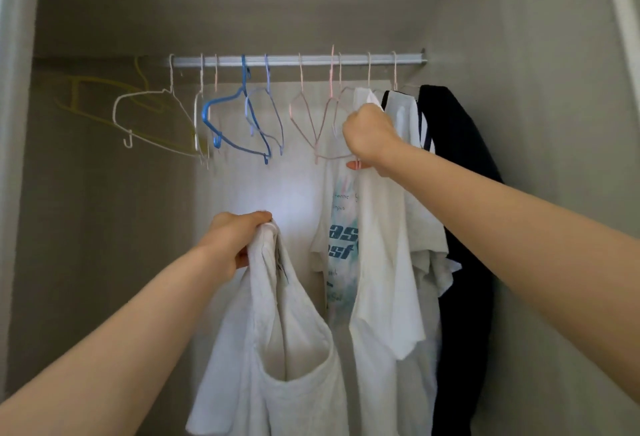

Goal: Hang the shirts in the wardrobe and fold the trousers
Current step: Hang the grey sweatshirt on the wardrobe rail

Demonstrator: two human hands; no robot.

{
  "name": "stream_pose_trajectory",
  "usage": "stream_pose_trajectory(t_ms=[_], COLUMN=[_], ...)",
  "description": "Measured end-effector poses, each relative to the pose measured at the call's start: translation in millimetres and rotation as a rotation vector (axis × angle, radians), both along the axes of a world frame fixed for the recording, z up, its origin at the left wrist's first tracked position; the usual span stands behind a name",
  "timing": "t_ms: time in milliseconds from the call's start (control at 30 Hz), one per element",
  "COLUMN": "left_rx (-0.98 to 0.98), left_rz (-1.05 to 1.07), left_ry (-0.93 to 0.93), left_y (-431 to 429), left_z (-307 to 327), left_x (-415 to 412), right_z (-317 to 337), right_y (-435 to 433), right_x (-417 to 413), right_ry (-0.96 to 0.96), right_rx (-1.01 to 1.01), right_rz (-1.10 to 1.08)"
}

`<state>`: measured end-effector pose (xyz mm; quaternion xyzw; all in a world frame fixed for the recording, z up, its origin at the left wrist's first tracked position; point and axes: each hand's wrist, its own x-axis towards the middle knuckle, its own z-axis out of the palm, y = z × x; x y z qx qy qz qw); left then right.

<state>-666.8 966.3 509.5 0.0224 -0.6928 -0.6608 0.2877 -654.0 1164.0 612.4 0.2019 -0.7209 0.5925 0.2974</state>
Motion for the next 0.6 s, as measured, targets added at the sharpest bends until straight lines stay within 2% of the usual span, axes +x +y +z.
stream_pose_trajectory(t_ms=[100, 200, 367, 600], left_rx=[-0.009, -0.023, -0.165, -0.309], left_rz=[0.016, 0.057, 0.208, 0.383], left_ry=[-0.014, -0.012, -0.010, -0.114], left_y=[16.2, 29.6, 47.7, 41.6], left_z=[-7.2, -13.5, -35.2, -82.9], left_x=[16.1, 31.1, 47.7, 47.1], right_z=[-21.5, -42.0, -83.7, -146.0], right_y=[13.7, 30.4, 56.7, 82.3], right_x=[20.5, 37.9, 59.0, 74.7], right_ry=[-0.067, -0.051, -0.058, -0.149], right_rx=[0.061, 0.099, 0.149, 0.186], right_rz=[0.014, 0.020, 0.017, 0.003])
